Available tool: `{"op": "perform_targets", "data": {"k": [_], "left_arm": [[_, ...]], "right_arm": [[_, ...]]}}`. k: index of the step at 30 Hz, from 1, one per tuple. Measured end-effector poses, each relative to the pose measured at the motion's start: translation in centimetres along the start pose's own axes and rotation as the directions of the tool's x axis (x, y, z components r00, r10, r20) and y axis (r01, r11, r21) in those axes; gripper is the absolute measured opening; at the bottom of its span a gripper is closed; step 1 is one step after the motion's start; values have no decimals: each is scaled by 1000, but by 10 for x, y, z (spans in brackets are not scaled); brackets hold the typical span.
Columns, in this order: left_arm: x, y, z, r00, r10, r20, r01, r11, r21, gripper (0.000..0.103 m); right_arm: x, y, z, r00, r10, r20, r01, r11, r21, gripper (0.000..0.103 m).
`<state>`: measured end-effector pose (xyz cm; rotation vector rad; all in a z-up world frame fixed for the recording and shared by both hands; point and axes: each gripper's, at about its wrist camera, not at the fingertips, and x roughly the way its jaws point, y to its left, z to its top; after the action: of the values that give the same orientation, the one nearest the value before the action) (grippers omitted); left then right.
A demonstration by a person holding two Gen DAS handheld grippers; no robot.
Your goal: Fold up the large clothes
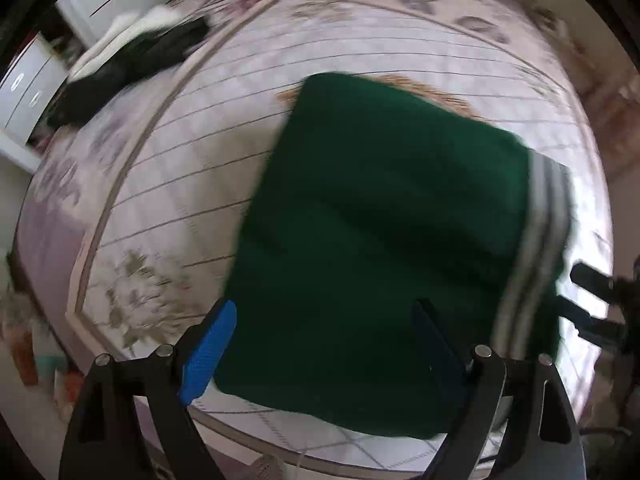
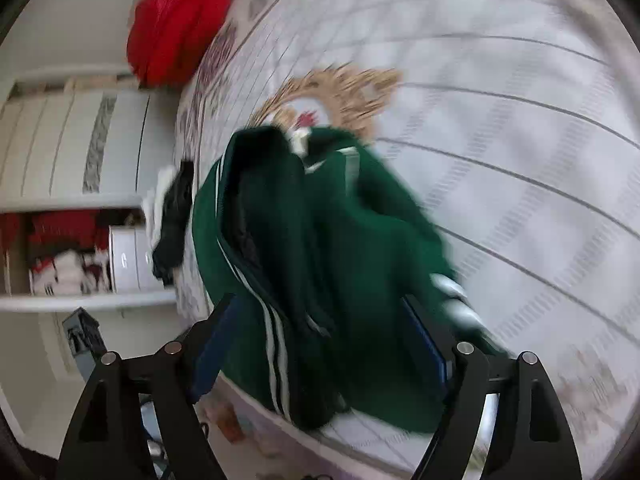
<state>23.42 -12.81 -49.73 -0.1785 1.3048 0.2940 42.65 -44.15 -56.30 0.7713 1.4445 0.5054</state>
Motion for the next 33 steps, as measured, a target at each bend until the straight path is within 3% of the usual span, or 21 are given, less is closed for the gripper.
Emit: {"op": "perform_targets", "data": {"k": [3,5,6,7,9,10,11,14,15,16,17,18,21,24,26,28,30,31,32,33], "left_arm": [[6,23,2,1000,15,6,-14,999,-43,89],[8,34,3,1000,9,6,-9,998,-64,89],[11,39,4,1000,8,5,-7,997,-73,89],[11,41,7,1000,0,8,1,997,-78,89],[11,47,11,1000,-3,11,4,997,-82,89],[11,49,13,1000,-10,12,11,997,-82,89],[10,52,15,1000,-15,13,16,997,-80,89],[13,57,24,1000,-14,17,16,997,-69,89],[16,58,28,1000,-11,10,12,998,-62,89],[20,58,31,1000,-11,4,11,999,-53,89],[25,55,35,1000,-10,-2,10,999,-37,89],[32,52,38,1000,0,-19,-1,1000,-15,89],[42,47,49,999,-19,-34,20,1000,14,89],[39,41,57,999,-39,-4,39,998,52,89],[42,33,58,999,-45,-5,46,995,85,89],[54,25,56,999,-35,-31,39,992,121,89],[72,17,53,998,-13,-62,23,986,166,89],[78,16,52,998,-4,-62,15,984,175,92],[83,16,52,998,1,-63,10,983,181,95],[88,17,54,997,-5,-75,19,983,183,103]], "right_arm": [[56,2,25,994,-44,-97,43,999,-15,93],[75,0,37,990,-66,-124,67,998,5,91],[71,1,39,995,-40,-94,43,998,40,74],[65,4,41,997,-9,-78,14,998,58,28],[41,15,42,999,32,-18,-30,995,99,13],[29,22,42,999,47,13,-48,994,100,12],[19,29,43,998,42,38,-45,995,89,11],[4,36,52,993,-72,90,66,995,68,11],[11,31,60,981,-181,69,178,983,48,11],[24,25,67,949,-312,44,310,950,39,13],[32,19,71,927,-374,17,373,927,31,15],[37,15,76,919,-393,-18,394,919,35,20],[15,21,78,929,-370,-31,371,925,81,35],[-27,51,66,912,-403,72,399,915,62,45],[-41,74,46,922,-375,94,374,927,31,46],[-29,87,26,941,-337,42,337,941,-6,46],[7,88,5,943,-328,-53,327,945,-24,46],[20,80,-5,930,-356,-88,356,934,-20,46],[40,67,-12,903,-413,-117,414,910,-18,45],[52,55,-16,879,-461,-121,462,887,-24,35]]}}
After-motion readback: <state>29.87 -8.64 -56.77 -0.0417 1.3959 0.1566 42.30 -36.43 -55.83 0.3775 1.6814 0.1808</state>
